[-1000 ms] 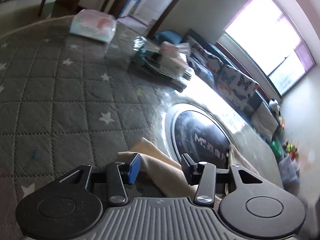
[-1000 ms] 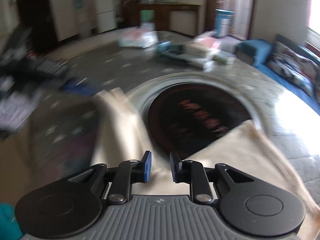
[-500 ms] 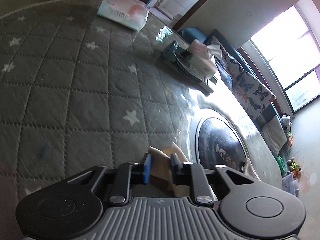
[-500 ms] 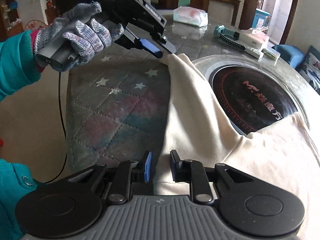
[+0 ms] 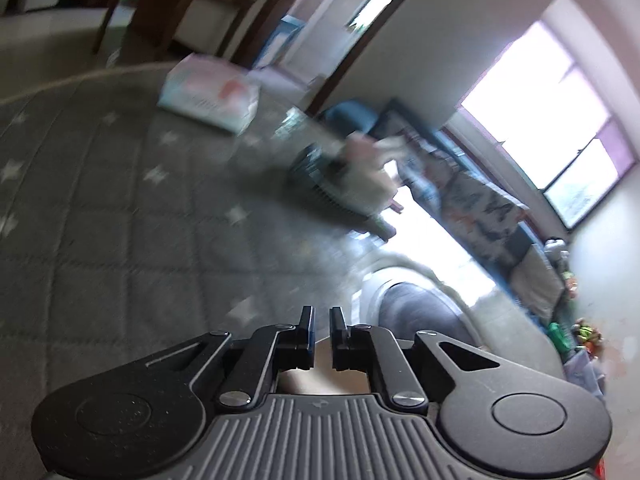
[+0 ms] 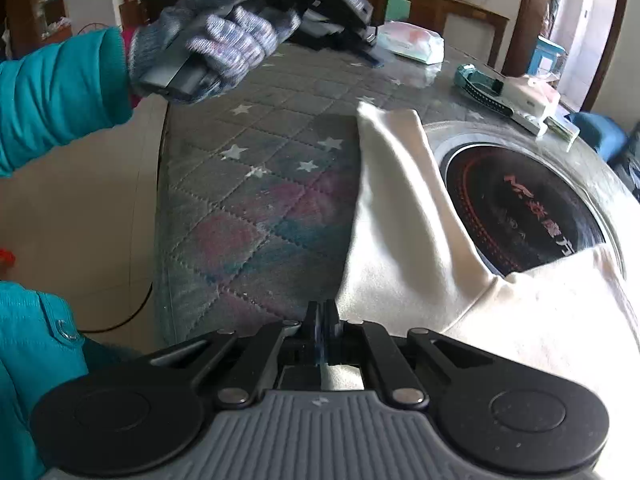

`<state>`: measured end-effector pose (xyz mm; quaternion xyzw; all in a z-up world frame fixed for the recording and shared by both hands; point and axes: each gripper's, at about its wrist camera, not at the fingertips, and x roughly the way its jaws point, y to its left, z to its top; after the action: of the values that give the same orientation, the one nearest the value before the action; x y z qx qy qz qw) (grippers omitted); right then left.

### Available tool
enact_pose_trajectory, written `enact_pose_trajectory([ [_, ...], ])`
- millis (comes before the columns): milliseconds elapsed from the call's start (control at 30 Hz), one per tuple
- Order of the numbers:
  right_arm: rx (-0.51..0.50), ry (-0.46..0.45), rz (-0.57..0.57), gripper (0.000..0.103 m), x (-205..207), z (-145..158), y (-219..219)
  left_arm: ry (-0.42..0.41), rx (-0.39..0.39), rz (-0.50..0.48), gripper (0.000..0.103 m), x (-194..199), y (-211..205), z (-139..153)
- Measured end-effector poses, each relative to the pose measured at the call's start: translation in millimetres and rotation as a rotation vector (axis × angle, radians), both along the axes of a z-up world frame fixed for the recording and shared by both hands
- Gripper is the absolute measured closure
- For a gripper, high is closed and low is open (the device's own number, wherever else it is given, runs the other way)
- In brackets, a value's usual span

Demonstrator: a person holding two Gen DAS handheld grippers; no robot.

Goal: Fold clothes

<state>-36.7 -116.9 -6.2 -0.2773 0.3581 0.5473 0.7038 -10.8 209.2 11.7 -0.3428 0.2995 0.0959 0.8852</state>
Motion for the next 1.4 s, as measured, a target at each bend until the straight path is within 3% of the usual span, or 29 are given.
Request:
enact_pose_trajectory([
  [67,0.018,0.024,-0.017,0.098,4,2,-1,0.032,-0.017,0.004,0.078,1,1,-7],
  [100,0.024,0.031,-0.033,0.096,6,4,-3,0.044,-0.013,-0.001,0.065,2,-1,-8],
  [167,0.032,0.04,-0.062,0.094,9,7,-8,0.065,0.029,-0.014,0.061,4,-9,-11],
  [267,0.039,0.049,-0.093,0.092,14,11,-15,0.09,0.07,-0.03,0.065,13,-15,-17],
  [333,0.039,0.042,-0.106,0.092,15,12,-18,0.112,0.104,-0.037,0.088,19,-19,-22],
  [433,0.038,0.035,-0.123,0.092,16,15,-23,0.124,0.182,-0.046,0.097,27,-27,-25],
  [733,0.031,0.021,-0.246,0.085,21,19,-56,0.143,0.36,-0.025,0.098,45,-34,-24],
  [1000,-0.003,0.014,-0.365,0.083,15,20,-103,0.116,0.391,-0.05,0.095,39,-50,-9],
  [1133,-0.012,0.024,-0.379,0.083,9,17,-113,0.052,0.407,-0.173,0.094,27,-87,9],
  [1400,-0.006,0.024,-0.364,0.083,-15,15,-119,-0.043,0.348,-0.559,0.089,-4,-190,13],
])
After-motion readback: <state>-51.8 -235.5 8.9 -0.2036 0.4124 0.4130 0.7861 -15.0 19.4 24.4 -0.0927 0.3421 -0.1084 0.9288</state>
